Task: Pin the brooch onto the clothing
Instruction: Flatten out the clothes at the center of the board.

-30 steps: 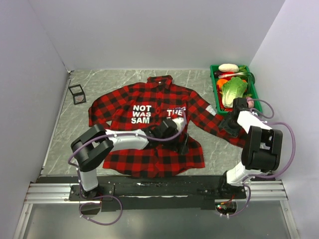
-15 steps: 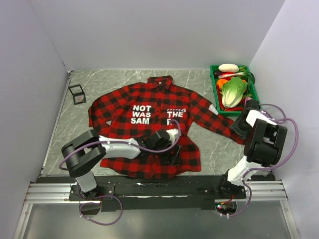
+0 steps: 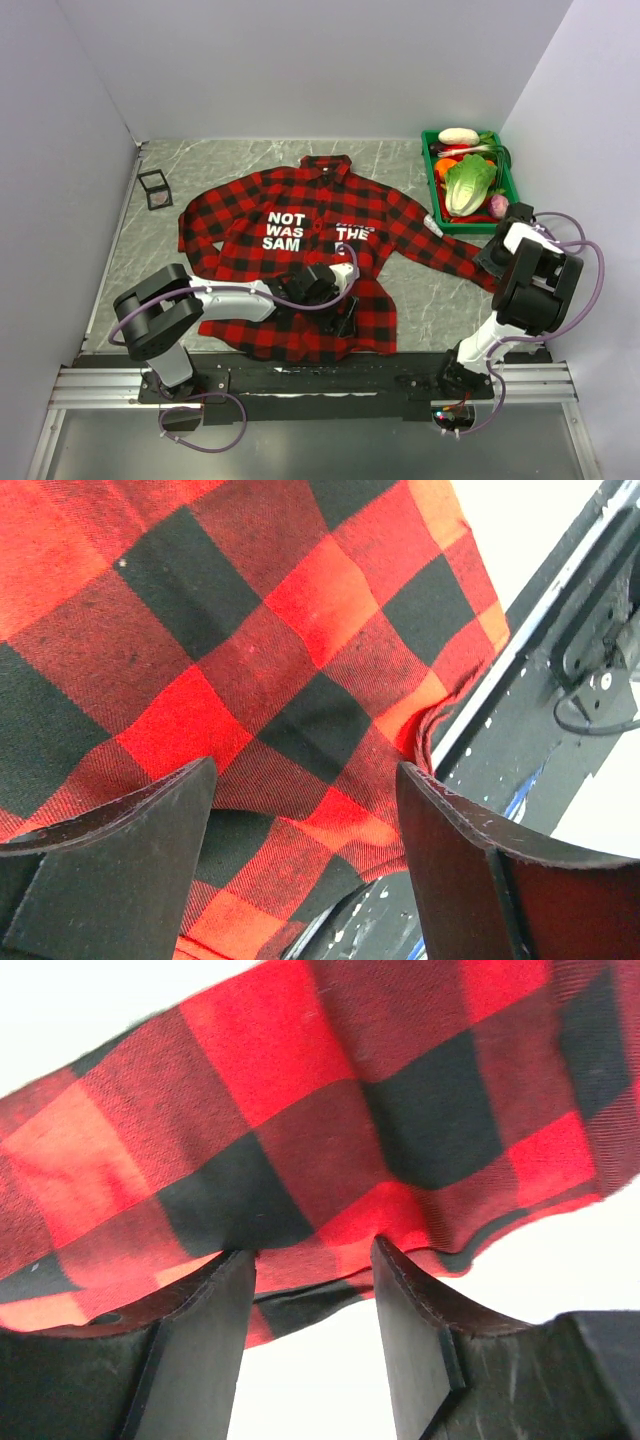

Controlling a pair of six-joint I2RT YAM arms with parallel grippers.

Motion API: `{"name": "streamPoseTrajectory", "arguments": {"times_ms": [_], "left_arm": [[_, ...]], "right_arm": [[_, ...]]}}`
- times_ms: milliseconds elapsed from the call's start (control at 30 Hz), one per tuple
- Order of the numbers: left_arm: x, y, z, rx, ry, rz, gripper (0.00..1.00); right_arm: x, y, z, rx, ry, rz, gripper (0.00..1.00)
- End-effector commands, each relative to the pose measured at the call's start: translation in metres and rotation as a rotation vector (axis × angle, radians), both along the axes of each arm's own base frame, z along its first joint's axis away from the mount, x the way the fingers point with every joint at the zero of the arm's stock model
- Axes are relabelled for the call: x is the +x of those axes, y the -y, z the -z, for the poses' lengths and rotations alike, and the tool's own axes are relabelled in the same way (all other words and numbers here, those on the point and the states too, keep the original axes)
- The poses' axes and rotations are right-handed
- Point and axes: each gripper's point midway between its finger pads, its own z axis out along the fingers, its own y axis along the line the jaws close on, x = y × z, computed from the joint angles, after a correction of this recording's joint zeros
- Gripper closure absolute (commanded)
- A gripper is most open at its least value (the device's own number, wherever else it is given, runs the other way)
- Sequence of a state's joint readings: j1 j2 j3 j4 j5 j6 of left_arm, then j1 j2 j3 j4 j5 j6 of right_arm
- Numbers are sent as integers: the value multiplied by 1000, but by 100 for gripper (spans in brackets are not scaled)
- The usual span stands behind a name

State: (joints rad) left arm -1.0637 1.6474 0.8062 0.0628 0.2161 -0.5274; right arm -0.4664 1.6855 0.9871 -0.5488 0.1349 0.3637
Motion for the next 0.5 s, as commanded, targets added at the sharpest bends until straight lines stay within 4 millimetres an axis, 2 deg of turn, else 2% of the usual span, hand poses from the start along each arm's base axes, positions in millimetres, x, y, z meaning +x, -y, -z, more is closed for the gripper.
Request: {"name": "streamPoseTrajectory", "arguments": {"times_ms": [0,67,167,200,267,300,333,400,433,467], "left_arm": [[-13,1,-13,-33,6,79,20],[-13,4,-25,-69,25,101,17],[-7,13,-53,-126,83,112,13],[0,19,-67,-141,104,97,9],[13,24,-84,-155,147,56,8],[23,29,-99,-183,168,38,7],[28,30,-105,-193,168,20,7],[44,27,-112,-204,176,-32,6],[50,25,-112,-204,164,-61,7],[55,23,-110,-199,161,-82,7]], "right_arm": [[4,32,-31,-121,38,85,42],[10,29,-43,-137,71,65,42],[25,8,-64,-221,110,-28,39],[37,-16,-69,-240,121,-107,38],[43,-30,-88,-312,125,-160,36],[48,-43,-94,-324,133,-193,36],[57,-66,-102,-315,160,-253,36],[65,-100,-103,-237,206,-315,37],[70,-127,-103,-201,229,-378,38],[74,-142,-102,-164,250,-400,39]]}}
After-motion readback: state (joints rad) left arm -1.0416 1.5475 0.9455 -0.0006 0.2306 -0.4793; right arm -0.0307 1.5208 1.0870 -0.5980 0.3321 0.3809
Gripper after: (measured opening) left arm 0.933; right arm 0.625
